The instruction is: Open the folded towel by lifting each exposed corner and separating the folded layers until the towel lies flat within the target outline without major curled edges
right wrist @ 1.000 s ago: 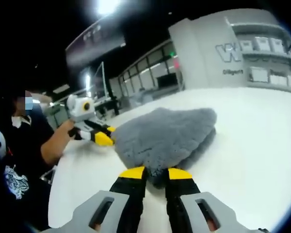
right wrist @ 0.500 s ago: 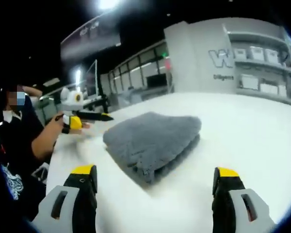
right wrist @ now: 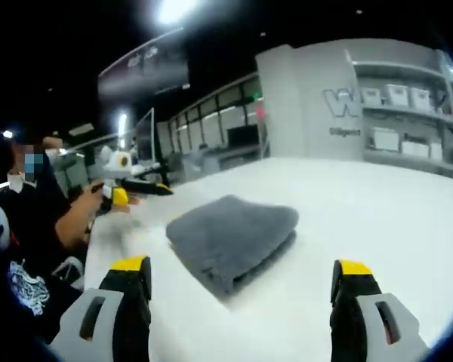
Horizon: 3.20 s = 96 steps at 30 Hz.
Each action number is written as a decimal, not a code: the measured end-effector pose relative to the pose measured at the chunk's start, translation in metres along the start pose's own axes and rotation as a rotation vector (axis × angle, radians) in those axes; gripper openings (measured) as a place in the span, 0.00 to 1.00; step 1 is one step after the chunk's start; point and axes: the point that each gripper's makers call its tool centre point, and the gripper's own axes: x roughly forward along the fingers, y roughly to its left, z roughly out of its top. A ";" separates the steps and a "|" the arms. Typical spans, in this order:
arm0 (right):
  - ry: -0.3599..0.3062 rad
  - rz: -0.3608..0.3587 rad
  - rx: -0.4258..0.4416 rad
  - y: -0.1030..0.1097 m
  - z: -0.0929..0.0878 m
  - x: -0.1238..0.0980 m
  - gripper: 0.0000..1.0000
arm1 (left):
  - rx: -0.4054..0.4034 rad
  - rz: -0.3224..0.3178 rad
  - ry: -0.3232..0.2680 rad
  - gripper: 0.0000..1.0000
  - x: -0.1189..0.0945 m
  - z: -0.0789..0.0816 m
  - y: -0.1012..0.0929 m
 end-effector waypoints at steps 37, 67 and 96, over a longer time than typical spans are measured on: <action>0.042 0.011 -0.017 -0.049 0.026 0.005 0.98 | -0.062 -0.056 0.051 0.92 0.009 0.012 0.021; 0.065 0.070 0.034 -0.066 0.036 0.040 0.89 | -0.092 -0.127 0.109 0.88 0.049 0.021 0.038; 0.100 0.107 0.106 -0.084 0.023 0.082 0.81 | -0.120 -0.169 0.181 0.82 0.094 0.013 0.074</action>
